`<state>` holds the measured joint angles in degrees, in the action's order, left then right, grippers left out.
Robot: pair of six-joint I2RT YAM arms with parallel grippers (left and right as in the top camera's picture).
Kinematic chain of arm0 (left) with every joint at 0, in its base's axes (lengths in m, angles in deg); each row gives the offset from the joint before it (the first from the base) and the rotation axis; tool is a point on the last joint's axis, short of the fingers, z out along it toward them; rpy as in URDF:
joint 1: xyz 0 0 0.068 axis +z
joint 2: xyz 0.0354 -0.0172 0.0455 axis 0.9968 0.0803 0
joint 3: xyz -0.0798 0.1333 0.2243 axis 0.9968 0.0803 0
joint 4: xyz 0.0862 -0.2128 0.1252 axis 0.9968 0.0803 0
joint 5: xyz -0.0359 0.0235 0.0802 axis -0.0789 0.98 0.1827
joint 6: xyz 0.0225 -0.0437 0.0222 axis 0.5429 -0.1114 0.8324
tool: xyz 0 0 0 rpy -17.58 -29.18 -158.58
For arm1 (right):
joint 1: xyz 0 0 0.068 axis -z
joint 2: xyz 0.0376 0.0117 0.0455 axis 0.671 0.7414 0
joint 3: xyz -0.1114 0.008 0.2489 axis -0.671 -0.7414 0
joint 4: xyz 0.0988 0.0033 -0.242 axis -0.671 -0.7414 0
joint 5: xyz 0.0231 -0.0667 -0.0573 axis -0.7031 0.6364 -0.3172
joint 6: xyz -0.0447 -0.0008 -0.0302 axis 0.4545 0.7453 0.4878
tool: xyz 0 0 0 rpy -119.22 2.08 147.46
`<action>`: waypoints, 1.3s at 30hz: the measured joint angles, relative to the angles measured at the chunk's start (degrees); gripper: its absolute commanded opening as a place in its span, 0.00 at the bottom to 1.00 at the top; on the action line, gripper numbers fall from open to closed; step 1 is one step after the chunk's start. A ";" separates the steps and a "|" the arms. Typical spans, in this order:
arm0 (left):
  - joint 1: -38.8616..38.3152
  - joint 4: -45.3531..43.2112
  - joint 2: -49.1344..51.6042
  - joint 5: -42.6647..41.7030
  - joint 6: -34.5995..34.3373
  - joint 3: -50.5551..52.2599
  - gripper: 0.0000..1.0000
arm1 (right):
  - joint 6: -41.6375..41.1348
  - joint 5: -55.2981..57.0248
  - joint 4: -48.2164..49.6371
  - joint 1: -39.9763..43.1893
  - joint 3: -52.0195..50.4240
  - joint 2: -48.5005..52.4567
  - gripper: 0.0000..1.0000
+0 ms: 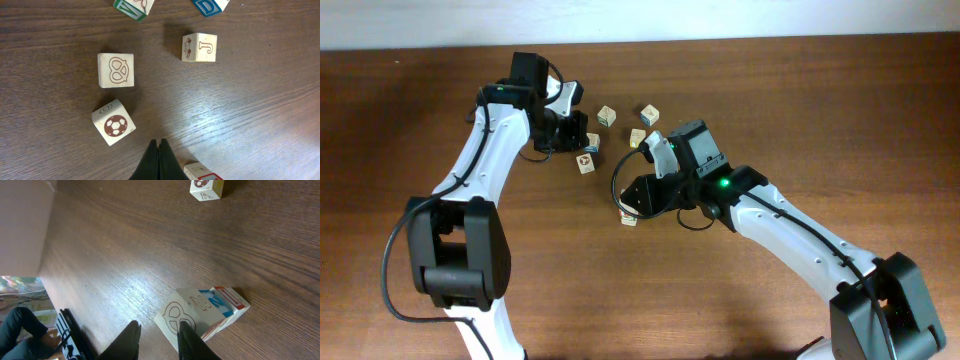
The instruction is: Rotate 4 blocks
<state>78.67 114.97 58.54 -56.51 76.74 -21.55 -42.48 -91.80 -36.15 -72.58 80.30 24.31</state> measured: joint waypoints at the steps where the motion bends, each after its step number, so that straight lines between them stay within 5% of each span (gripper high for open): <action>1: 0.00 -0.02 -0.02 0.00 0.00 0.00 0.00 | 0.04 0.00 0.02 0.00 0.00 0.00 0.28; 13: 0.00 0.09 0.00 0.00 0.00 -0.59 0.00 | 2.60 1.07 -1.16 -1.92 2.40 0.02 0.30; 17: 0.17 8.44 0.00 0.20 0.24 -7.76 0.00 | 4.90 3.13 -9.88 -1.92 6.40 -2.56 0.37; 25: 0.17 13.49 -17.03 4.61 1.53 -16.98 0.01 | 3.96 29.20 -30.03 -1.92 11.26 -26.69 0.75; 26: 0.17 13.46 -20.22 5.95 1.53 -17.14 0.15 | 3.32 33.40 -32.15 -1.92 11.28 -30.42 0.78; 29: 0.17 13.94 -28.04 10.34 1.86 -17.68 0.79 | 0.57 40.74 -36.79 -1.92 11.37 -37.03 0.85; 30: 0.17 14.62 -29.44 11.39 1.95 -17.77 0.99 | 0.15 43.74 -38.12 -1.92 11.37 -39.47 0.99; 39: 0.33 19.32 -29.92 13.07 2.16 -17.86 0.99 | -0.90 50.10 -44.50 -1.92 11.41 -47.43 0.98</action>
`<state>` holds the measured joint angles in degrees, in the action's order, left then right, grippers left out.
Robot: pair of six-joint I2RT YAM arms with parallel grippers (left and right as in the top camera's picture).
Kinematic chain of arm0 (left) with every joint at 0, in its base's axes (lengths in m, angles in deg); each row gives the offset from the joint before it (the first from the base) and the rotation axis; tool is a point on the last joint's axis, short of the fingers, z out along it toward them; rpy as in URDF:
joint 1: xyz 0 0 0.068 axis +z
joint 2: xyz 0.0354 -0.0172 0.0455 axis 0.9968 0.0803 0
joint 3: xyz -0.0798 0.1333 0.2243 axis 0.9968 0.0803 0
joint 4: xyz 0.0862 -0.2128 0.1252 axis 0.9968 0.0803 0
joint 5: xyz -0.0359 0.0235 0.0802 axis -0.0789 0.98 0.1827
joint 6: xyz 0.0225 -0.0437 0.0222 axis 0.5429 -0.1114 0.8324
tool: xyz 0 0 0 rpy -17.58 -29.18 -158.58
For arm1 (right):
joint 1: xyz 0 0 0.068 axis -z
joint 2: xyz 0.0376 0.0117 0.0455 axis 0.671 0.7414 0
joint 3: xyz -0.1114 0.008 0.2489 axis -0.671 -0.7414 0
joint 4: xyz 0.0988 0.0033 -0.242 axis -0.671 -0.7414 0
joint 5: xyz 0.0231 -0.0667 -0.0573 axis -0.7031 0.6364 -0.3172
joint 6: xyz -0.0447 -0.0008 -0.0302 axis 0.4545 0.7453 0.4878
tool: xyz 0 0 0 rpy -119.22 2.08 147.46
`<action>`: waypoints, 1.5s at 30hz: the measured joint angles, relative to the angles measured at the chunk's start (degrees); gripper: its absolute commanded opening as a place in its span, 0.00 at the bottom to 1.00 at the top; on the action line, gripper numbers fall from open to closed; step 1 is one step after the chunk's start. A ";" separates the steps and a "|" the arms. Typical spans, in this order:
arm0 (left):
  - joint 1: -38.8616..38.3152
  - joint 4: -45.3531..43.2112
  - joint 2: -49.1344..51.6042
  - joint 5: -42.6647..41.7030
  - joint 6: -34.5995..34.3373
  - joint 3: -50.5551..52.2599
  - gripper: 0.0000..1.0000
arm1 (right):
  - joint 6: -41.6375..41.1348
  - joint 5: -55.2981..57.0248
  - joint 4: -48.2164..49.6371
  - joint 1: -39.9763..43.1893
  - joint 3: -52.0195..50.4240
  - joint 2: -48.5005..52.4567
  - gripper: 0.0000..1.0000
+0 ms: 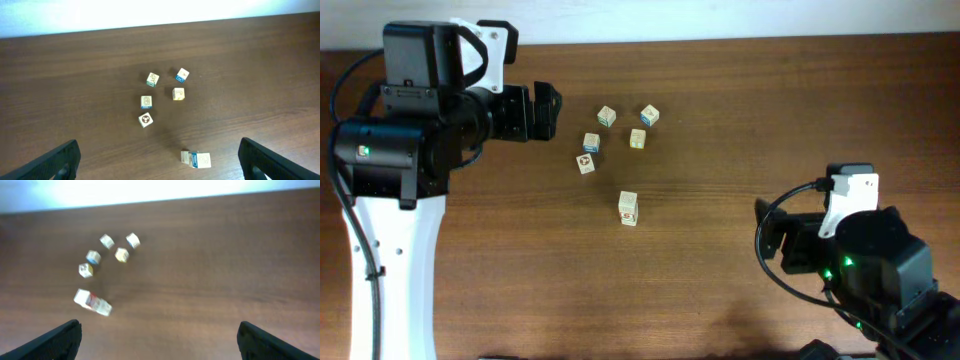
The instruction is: Rotate 4 blocks
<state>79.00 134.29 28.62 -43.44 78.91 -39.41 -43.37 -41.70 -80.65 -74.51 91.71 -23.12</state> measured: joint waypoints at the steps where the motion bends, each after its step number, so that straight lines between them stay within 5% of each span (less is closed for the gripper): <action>1: 0.00 -0.02 0.00 0.02 0.00 0.00 0.99 | -0.02 0.04 -0.79 0.00 0.00 0.11 0.99; 9: 0.00 -0.02 0.00 0.02 0.00 0.00 0.99 | 0.57 1.33 -3.63 0.00 0.00 0.26 0.99; 15: 0.00 0.09 0.00 0.24 0.00 0.00 0.99 | 18.64 -11.52 15.08 12.33 -4.09 0.24 0.99; 21: 0.07 0.17 0.00 0.37 0.00 0.00 0.99 | 27.69 -22.93 36.20 25.77 -27.34 -17.35 0.99; 29: 0.11 0.13 0.00 0.42 0.00 -0.02 0.99 | 28.52 -24.15 64.65 27.52 -63.10 -35.43 0.98; 45: 0.11 0.11 0.00 0.44 0.00 -0.02 0.99 | 28.52 -23.43 60.65 27.52 -73.96 -46.58 0.99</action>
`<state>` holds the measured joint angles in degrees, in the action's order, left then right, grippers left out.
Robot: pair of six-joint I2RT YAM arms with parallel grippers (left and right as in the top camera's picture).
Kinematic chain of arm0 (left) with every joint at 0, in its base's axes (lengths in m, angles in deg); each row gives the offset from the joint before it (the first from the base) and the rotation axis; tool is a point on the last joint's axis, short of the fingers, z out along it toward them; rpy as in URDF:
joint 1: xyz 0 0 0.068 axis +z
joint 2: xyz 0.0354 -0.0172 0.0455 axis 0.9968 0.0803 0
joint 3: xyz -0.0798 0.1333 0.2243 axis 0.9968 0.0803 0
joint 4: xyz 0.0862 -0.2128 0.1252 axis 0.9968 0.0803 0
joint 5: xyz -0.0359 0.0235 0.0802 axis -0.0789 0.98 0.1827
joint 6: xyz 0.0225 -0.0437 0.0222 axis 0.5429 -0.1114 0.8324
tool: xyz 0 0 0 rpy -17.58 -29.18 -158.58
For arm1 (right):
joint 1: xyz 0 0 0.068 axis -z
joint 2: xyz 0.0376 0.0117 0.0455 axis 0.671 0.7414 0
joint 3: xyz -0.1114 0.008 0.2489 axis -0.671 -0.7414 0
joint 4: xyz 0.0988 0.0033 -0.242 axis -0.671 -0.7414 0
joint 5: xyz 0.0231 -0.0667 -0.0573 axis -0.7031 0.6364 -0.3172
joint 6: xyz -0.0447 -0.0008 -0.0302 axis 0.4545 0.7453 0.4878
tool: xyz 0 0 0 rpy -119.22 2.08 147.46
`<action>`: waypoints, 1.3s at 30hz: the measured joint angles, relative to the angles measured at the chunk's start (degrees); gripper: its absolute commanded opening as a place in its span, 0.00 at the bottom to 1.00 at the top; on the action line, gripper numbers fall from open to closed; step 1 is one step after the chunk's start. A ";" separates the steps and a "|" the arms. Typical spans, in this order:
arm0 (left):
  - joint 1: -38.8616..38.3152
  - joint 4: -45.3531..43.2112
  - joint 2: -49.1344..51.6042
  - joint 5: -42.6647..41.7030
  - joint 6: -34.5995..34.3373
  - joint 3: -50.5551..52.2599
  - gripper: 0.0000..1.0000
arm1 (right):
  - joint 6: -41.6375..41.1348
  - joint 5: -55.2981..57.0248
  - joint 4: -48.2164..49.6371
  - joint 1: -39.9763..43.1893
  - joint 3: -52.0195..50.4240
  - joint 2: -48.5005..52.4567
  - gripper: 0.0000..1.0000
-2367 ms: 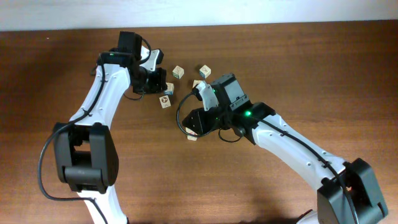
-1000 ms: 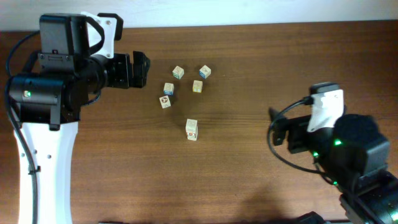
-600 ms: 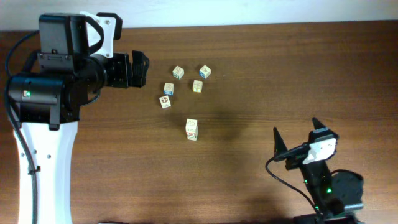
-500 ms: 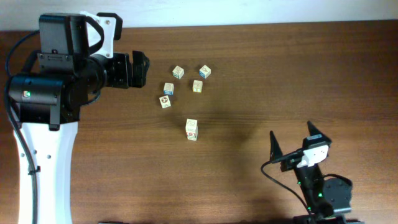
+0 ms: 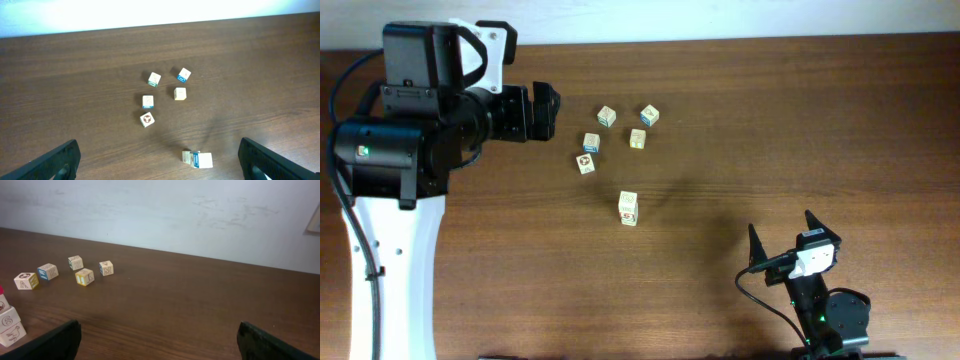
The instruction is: Rotate 4 blocks
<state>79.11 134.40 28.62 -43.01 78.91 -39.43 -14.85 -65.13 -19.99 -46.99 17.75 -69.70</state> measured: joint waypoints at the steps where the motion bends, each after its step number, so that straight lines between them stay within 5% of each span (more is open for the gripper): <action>1: 0.00 0.00 0.00 0.00 0.00 0.00 0.99 | 0.02 0.00 0.02 0.00 0.00 0.00 0.99; 17: 0.00 -3.28 -2.73 1.09 2.86 4.87 0.99 | 0.02 0.02 0.02 0.00 0.00 0.00 0.99; 29: 6.58 -56.46 -47.39 1.33 10.25 75.63 0.99 | 0.00 0.22 0.04 0.04 -0.04 -0.26 0.98; 32: 7.13 -61.51 -62.47 1.27 14.43 91.47 0.99 | 0.04 0.24 0.04 0.04 -0.04 -0.31 0.98; 39: 7.23 -62.69 -82.97 3.61 17.46 107.75 0.99 | 0.04 0.24 0.07 0.04 -0.04 -0.26 0.99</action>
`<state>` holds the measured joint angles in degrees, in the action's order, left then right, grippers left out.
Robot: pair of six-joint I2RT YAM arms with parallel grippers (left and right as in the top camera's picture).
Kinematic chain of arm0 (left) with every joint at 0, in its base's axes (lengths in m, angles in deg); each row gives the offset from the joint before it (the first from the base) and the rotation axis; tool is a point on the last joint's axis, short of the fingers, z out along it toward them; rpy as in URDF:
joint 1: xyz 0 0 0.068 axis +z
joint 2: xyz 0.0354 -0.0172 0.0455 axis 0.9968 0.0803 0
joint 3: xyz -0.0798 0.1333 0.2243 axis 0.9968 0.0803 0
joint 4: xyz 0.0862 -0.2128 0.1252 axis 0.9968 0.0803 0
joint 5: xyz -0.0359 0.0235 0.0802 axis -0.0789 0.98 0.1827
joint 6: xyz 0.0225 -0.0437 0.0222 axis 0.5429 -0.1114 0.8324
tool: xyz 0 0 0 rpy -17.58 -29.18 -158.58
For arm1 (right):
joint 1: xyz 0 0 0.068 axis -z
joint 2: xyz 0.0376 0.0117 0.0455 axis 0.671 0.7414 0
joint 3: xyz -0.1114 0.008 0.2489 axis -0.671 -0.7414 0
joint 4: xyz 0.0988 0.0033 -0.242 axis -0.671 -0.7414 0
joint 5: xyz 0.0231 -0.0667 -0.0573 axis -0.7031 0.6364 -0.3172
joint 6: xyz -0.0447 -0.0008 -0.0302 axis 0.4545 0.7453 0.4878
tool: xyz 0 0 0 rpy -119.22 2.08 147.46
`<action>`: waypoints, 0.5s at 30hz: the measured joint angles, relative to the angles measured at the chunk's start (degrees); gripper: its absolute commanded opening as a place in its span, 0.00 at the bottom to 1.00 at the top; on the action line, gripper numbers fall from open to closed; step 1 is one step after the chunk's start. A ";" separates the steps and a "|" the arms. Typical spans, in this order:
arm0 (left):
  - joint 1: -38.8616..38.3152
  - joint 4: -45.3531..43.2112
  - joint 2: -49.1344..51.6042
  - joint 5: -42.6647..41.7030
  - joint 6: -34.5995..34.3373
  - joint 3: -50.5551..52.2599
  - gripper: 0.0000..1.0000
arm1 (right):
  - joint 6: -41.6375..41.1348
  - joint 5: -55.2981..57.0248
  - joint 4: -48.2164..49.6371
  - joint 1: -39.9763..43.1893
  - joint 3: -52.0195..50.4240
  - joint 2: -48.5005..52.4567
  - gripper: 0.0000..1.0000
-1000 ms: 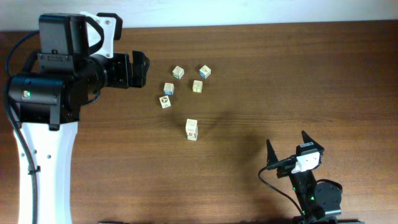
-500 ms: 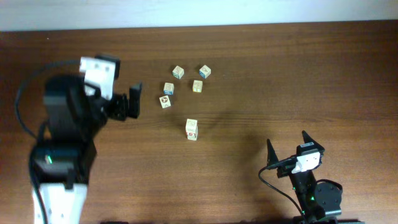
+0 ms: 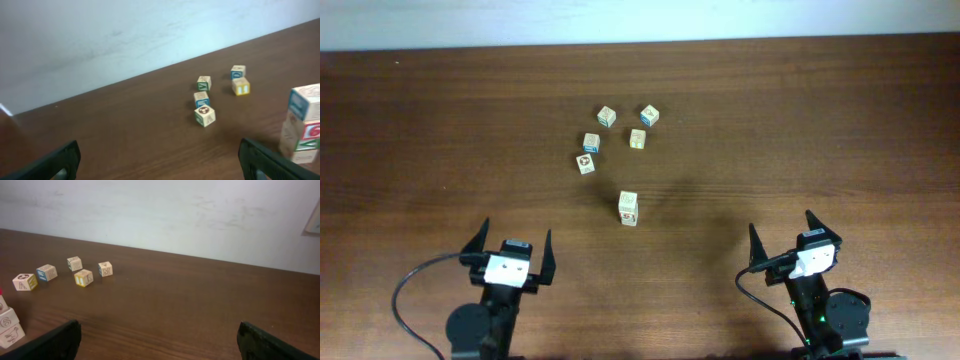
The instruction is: Rotate 4 blocks
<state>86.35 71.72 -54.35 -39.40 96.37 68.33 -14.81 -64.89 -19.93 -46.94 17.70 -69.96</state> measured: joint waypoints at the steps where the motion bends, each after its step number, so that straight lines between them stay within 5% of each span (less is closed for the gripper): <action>1: 0.00 -0.15 -1.84 0.76 0.09 1.64 0.99 | 0.00 0.00 0.00 0.00 0.00 0.00 0.98; 15: 0.81 -3.58 -2.93 4.33 0.15 4.76 0.99 | 0.00 0.00 0.00 0.00 0.00 0.00 0.99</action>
<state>87.15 68.13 -57.28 -35.07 96.52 73.09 -14.81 -64.89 -19.93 -46.94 17.70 -69.96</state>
